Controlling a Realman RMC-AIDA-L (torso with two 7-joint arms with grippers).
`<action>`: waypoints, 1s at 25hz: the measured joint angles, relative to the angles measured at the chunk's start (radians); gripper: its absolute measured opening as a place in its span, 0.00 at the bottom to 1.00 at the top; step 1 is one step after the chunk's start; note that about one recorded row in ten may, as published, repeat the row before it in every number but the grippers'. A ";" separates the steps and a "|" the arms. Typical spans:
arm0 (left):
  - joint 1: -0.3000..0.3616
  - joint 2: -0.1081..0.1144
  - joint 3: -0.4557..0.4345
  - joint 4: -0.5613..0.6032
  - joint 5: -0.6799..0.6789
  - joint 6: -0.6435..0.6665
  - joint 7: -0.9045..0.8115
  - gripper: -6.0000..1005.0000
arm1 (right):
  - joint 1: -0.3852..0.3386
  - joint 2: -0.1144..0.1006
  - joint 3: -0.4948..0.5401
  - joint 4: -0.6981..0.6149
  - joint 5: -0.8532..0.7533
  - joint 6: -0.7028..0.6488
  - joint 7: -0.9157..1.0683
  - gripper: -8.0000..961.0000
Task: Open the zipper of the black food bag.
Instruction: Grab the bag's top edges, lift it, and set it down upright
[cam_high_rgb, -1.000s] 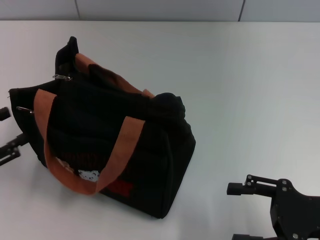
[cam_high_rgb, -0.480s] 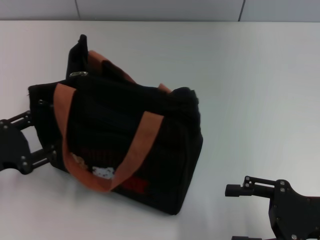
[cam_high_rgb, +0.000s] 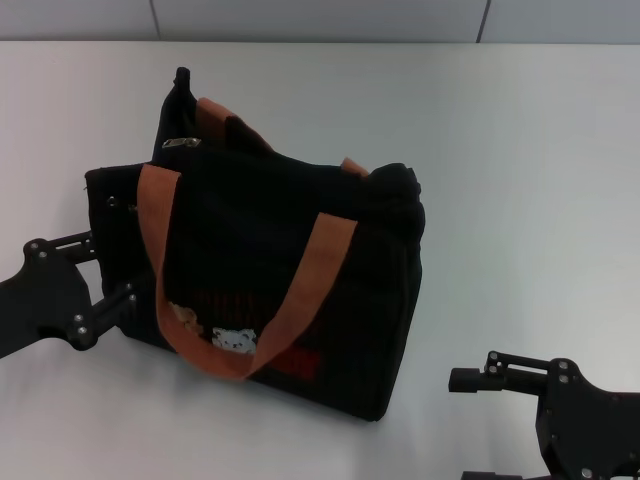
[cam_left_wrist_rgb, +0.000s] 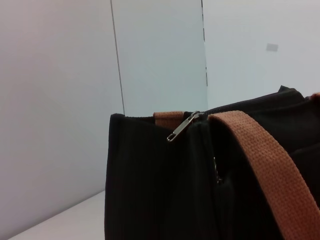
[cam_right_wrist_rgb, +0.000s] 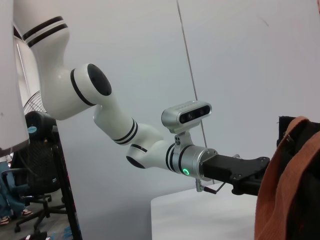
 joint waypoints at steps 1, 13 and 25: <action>0.000 0.000 0.000 -0.001 0.000 0.000 0.002 0.47 | 0.000 0.000 0.000 0.000 0.001 0.000 0.000 0.86; 0.000 -0.004 -0.009 -0.006 -0.005 -0.003 0.021 0.33 | -0.001 -0.001 0.002 0.000 0.007 0.001 -0.001 0.86; 0.007 -0.005 -0.005 -0.006 -0.012 0.007 0.025 0.25 | -0.003 -0.002 0.005 0.000 0.008 0.001 -0.001 0.86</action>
